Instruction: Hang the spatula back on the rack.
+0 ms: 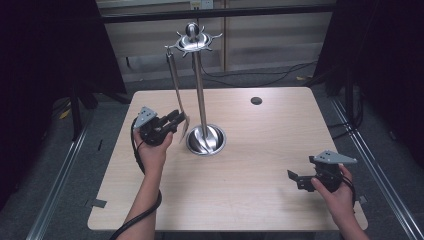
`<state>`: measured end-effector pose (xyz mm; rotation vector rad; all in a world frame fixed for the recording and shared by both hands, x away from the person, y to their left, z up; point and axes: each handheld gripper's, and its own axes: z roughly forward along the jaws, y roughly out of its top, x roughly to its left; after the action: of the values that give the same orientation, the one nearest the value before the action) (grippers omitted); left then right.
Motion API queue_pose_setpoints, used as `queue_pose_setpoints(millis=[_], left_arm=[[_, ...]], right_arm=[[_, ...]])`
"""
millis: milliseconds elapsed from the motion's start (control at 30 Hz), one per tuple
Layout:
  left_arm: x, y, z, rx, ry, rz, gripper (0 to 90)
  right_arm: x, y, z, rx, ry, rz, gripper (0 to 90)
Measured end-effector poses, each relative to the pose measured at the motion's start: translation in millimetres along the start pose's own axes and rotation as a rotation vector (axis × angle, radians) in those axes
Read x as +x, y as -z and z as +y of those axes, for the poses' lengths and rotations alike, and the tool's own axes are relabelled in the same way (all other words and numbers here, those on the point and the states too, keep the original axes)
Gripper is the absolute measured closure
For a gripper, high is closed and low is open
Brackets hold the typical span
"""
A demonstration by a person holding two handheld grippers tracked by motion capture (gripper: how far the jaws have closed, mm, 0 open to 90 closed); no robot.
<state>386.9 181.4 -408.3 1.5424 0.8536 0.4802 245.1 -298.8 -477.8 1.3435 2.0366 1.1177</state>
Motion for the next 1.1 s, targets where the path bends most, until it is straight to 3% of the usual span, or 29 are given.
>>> queue_pose_setpoints(millis=[300,467,600,1100], left_arm=[[-1.8,9.8,-0.7,0.048,-0.048,0.041,46.8],[-4.9,18.3,-4.2,0.051,-0.045,0.034,38.2],[-6.3,24.2,-8.3,0.066,-0.066,0.042,29.6],[-4.9,36.2,-28.6,0.120,-0.069,0.032,17.7]], right_arm=[[1.7,-0.6,1.0,-0.003,0.006,0.003,2.3],[0.9,0.6,0.6,-0.002,-0.006,0.000,2.4],[1.8,0.6,1.8,-0.009,0.004,0.003,2.3],[2.0,1.2,1.2,-0.003,0.004,0.001,2.3]])
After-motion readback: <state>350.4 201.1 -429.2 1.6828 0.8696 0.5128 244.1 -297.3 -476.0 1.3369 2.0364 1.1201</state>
